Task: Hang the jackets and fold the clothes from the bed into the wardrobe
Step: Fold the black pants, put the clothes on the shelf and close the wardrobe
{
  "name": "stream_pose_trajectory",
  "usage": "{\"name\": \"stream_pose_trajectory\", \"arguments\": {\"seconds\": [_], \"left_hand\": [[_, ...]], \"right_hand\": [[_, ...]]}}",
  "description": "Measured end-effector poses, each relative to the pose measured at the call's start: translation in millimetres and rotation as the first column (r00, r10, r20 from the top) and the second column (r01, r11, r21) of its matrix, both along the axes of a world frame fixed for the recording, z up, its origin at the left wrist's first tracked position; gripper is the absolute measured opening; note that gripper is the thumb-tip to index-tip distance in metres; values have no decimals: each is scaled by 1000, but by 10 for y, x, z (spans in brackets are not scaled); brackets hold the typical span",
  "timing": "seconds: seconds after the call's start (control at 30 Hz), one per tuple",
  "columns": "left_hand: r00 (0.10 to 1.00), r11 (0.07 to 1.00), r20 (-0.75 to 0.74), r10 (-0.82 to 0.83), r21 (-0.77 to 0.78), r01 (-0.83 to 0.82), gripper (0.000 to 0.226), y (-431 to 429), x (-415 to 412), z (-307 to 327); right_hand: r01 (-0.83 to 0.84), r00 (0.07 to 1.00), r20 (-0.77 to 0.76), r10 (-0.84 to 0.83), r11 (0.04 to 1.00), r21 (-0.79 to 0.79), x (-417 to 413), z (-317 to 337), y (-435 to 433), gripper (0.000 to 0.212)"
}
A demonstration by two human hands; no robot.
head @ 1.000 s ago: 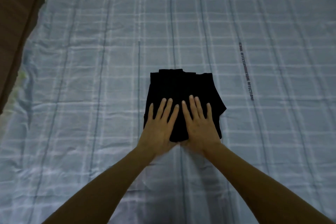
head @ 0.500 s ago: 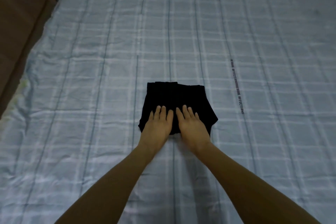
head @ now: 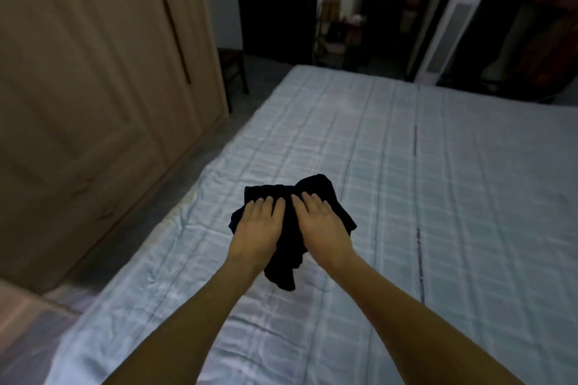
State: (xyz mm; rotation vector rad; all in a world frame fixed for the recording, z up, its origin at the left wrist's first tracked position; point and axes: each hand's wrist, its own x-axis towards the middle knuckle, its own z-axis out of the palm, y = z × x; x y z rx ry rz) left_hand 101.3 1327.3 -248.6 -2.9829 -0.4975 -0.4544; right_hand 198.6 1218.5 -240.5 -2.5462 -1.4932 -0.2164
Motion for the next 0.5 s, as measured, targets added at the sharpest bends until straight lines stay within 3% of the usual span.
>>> {"name": "stream_pose_trajectory", "arguments": {"seconds": [0.27, 0.5], "left_hand": [[962, 950, 57, 266, 153, -271, 94, 262, -1274, 1695], [836, 821, 187, 515, 171, -544, 77, 234, -2684, 2532]], "right_hand": [[-261, 961, 131, 242, 952, 159, -994, 1637, 524, 60], [-556, 824, 260, 503, 806, 203, -2193, 2485, 921, 65]]}}
